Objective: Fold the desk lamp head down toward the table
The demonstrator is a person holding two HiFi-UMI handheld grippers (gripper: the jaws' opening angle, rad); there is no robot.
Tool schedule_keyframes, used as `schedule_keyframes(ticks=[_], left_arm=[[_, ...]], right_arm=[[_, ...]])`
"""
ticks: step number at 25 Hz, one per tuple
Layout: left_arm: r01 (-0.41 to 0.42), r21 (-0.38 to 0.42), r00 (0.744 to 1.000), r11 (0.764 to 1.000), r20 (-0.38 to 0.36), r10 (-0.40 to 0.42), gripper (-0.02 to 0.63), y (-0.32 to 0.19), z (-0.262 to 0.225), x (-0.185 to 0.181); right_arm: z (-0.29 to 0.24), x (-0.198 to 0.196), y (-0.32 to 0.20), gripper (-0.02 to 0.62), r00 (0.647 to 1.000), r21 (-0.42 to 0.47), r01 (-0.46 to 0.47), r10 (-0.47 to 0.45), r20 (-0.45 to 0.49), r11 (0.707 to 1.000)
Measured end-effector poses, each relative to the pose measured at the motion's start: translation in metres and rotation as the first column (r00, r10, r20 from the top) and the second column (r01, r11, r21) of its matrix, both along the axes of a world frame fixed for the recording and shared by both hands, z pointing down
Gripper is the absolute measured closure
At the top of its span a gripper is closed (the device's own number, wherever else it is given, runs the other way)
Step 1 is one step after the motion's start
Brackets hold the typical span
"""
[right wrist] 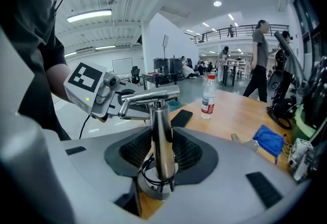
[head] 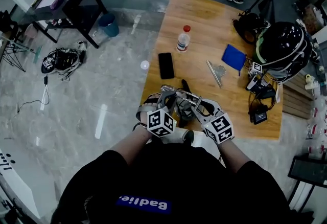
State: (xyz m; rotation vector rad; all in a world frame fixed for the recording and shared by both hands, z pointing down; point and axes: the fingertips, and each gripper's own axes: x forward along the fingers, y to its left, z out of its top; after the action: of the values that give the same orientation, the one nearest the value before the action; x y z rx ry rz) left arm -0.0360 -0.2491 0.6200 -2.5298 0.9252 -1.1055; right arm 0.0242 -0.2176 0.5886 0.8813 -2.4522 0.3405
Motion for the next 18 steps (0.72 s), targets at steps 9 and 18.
schedule_keyframes(ticks=[9,18], left_arm=[[0.013,-0.089,0.954,0.996,-0.299,-0.039,0.546,0.036,-0.043,-0.031],[0.021,-0.281,0.802,0.959,-0.568,-0.184,0.549,0.123,-0.098,-0.008]], right_arm=[[-0.009,0.006,0.025,0.442,0.98,0.026,-0.198,0.198,0.014,0.98],[-0.037,0.023,0.114,0.443,0.94,-0.051,-0.165,0.173,0.293,0.985]])
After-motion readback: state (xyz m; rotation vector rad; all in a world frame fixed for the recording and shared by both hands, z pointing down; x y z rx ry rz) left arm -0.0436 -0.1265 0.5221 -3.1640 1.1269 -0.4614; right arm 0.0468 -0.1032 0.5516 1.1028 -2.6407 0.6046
